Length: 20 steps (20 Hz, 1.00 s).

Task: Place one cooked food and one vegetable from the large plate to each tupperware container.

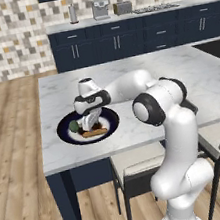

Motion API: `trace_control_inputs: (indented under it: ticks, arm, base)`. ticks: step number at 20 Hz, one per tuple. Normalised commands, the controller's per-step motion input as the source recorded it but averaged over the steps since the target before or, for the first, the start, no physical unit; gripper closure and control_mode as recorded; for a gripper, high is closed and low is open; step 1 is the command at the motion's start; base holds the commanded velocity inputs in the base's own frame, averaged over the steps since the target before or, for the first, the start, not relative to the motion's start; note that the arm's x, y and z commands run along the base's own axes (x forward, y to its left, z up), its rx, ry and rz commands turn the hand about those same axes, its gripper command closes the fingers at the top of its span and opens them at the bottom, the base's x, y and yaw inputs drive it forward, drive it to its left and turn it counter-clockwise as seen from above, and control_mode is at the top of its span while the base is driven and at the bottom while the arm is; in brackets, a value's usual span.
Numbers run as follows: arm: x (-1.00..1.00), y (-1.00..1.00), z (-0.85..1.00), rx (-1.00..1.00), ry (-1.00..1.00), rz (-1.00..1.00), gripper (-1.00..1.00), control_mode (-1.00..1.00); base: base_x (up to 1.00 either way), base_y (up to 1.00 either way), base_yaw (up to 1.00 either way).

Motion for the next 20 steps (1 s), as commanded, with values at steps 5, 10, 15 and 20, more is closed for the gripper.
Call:
trace_control_inputs:
  ticks: [5, 10, 15, 20]
  arm:
    - [0.29, 0.02, -0.66, 0.01, -0.04, 0.16, -1.0, -1.0]
    - [0.12, 0.04, -0.56, 0.0, 0.0, 0.09, -1.0, -1.0]
    - [0.09, 0.04, -0.58, 0.0, 0.0, 0.08, 1.0, -1.0]
    - [-0.33, -0.07, 0.06, 0.0, -0.01, 0.0, 1.0, -1.0]
  base:
    - [0.0, 0.0, 0.0]
    - [0.0, 0.0, 0.0]
    - [0.0, 0.0, 0.0]
    - [0.0, 0.0, 0.0]
